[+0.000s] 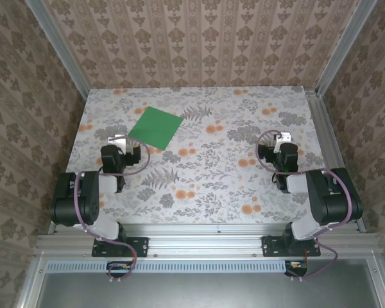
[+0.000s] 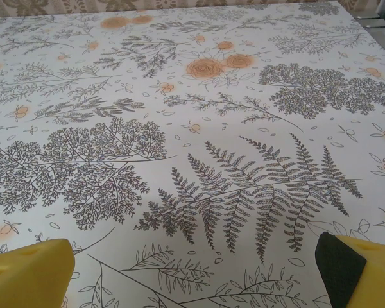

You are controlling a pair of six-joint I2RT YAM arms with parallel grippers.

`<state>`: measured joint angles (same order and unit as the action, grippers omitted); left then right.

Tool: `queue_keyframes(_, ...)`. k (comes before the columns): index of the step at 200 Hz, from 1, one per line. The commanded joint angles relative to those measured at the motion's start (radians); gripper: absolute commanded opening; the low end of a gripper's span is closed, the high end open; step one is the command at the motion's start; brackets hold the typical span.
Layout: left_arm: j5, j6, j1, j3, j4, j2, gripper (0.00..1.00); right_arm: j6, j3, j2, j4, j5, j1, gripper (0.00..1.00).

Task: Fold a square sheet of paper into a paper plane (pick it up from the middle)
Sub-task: Move the square sheet of paper to the center of the table.

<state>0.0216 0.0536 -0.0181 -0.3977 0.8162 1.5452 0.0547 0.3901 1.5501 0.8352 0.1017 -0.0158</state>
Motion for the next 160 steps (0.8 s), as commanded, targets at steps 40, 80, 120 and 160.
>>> queue_keyframes(40, -0.017, 0.0, 0.001, -0.012, 0.029, -0.009, 1.0, -0.006, 0.011, -0.018, 0.037, 0.015, -0.004, 1.0)
queue_keyframes(80, -0.018, -0.003, 0.003, -0.012, 0.029, -0.009, 1.0, -0.006, 0.011, -0.018, 0.038, 0.015, -0.004, 1.0)
queue_keyframes(120, 0.043, -0.022, 0.0, 0.023, 0.083, -0.028, 1.0, 0.015, 0.0, -0.052, 0.032, 0.041, 0.002, 1.0)
queue_keyframes(160, 0.099, -0.045, -0.029, -0.082, -0.283, -0.22, 1.0, -0.002, 0.055, -0.265, -0.225, -0.023, 0.005, 1.0)
